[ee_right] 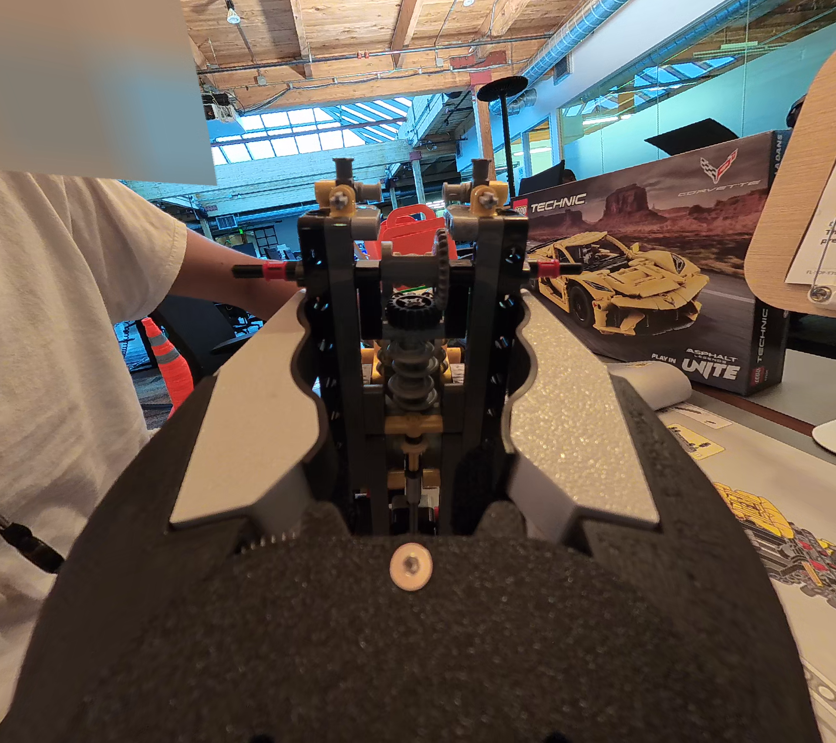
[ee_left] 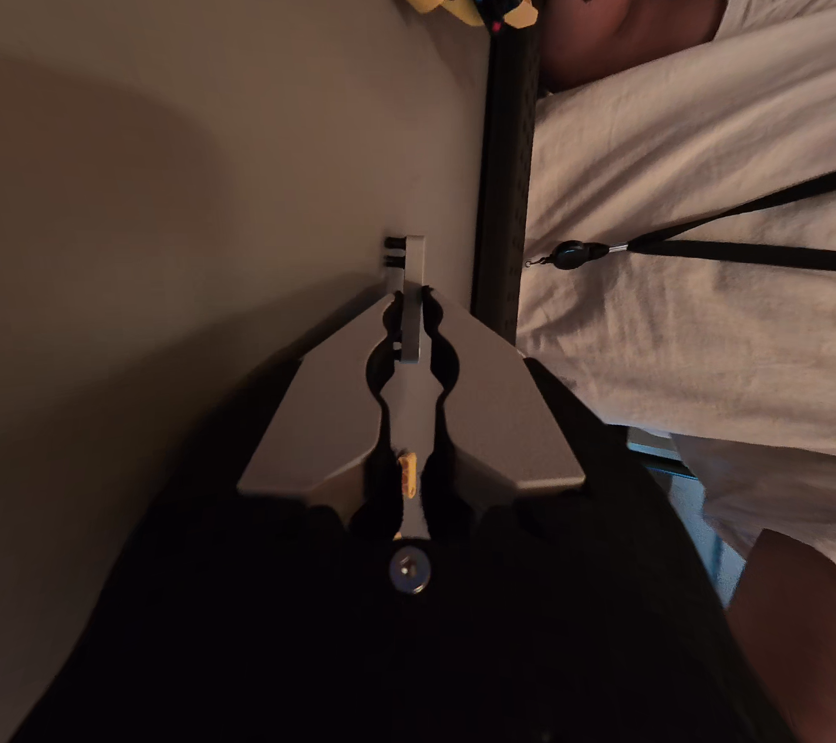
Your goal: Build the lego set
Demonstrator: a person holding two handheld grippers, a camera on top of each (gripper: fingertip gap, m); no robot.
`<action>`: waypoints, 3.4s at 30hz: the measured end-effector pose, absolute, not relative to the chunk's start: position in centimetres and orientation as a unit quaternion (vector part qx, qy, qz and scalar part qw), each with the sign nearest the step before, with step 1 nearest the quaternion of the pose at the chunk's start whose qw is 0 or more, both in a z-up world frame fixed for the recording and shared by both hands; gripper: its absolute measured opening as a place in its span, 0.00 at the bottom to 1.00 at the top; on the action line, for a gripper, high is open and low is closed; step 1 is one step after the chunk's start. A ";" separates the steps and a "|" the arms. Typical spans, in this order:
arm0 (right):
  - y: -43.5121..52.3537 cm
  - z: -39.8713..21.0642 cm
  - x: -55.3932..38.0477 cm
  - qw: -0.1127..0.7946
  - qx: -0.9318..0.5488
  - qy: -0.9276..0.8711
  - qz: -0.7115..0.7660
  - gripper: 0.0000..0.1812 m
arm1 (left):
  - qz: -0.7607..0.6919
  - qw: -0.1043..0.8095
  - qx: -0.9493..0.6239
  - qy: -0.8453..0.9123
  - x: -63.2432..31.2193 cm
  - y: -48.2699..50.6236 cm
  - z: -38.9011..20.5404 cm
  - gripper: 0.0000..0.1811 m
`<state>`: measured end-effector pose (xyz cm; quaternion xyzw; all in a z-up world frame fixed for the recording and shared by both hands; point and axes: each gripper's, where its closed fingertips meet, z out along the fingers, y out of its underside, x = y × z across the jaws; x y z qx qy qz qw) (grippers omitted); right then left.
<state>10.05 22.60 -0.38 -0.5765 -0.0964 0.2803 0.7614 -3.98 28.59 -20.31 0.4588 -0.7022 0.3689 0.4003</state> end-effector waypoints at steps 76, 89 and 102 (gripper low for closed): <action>22.8 -0.2 6.1 0.734 -0.578 -0.165 0.315 0.47 | 0.231 -0.149 0.634 -0.723 -10.5 44.9 -15.2 0.17; 23.2 0.0 4.8 0.735 -0.580 -0.178 0.302 0.47 | 0.215 -0.150 0.729 -0.632 -11.6 48.8 -19.2 0.18; 23.0 -0.1 5.2 0.733 -0.580 -0.177 0.309 0.47 | 0.343 -0.170 0.862 -0.331 -9.8 49.8 -20.4 0.16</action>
